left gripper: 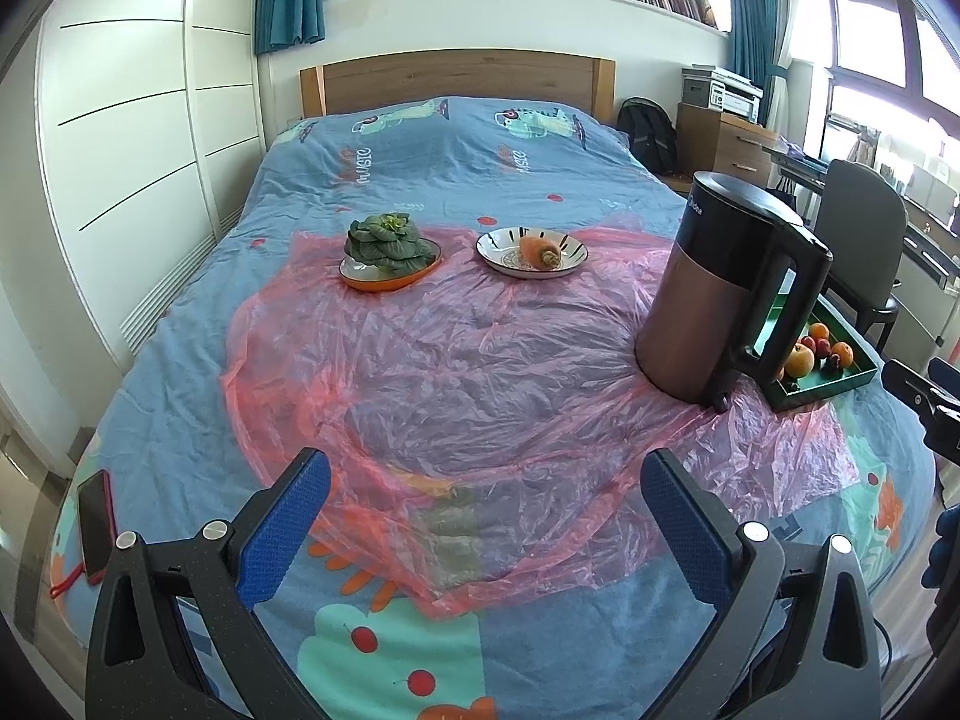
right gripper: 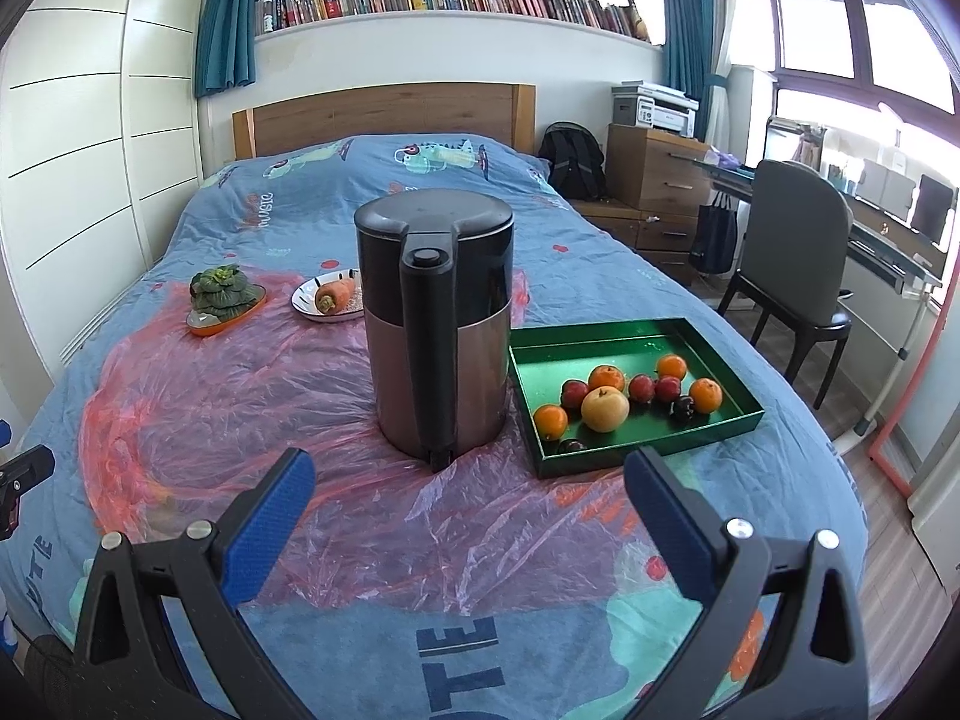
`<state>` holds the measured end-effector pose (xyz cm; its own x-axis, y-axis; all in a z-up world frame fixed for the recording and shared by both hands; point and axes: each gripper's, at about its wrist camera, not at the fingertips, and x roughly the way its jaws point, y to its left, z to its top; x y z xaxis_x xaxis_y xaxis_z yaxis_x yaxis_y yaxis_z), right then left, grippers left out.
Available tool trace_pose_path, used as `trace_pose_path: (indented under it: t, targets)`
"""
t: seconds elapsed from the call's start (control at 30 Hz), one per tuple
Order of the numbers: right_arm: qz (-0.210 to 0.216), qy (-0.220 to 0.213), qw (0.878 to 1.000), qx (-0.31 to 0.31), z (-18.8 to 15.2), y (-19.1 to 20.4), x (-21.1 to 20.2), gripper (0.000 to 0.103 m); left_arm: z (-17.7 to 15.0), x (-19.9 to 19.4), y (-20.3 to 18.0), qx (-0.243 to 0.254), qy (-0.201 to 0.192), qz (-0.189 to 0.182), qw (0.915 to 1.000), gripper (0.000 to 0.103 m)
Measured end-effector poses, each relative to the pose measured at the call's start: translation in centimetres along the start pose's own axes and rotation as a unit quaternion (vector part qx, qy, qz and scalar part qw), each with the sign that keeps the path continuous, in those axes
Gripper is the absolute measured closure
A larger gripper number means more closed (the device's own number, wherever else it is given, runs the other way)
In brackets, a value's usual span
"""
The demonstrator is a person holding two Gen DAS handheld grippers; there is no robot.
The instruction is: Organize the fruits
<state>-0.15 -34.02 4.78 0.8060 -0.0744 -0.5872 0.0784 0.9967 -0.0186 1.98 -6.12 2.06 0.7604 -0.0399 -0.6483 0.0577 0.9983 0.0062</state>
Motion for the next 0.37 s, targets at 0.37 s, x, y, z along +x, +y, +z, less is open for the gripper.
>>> trace_pose_path:
  t: [0.37]
  targets:
    - [0.0, 0.002, 1.0, -0.001, -0.14, 0.0, 0.16, 0.0, -0.08, 0.16, 0.04, -0.001, 0.002, 0.002, 1.0, 0.001]
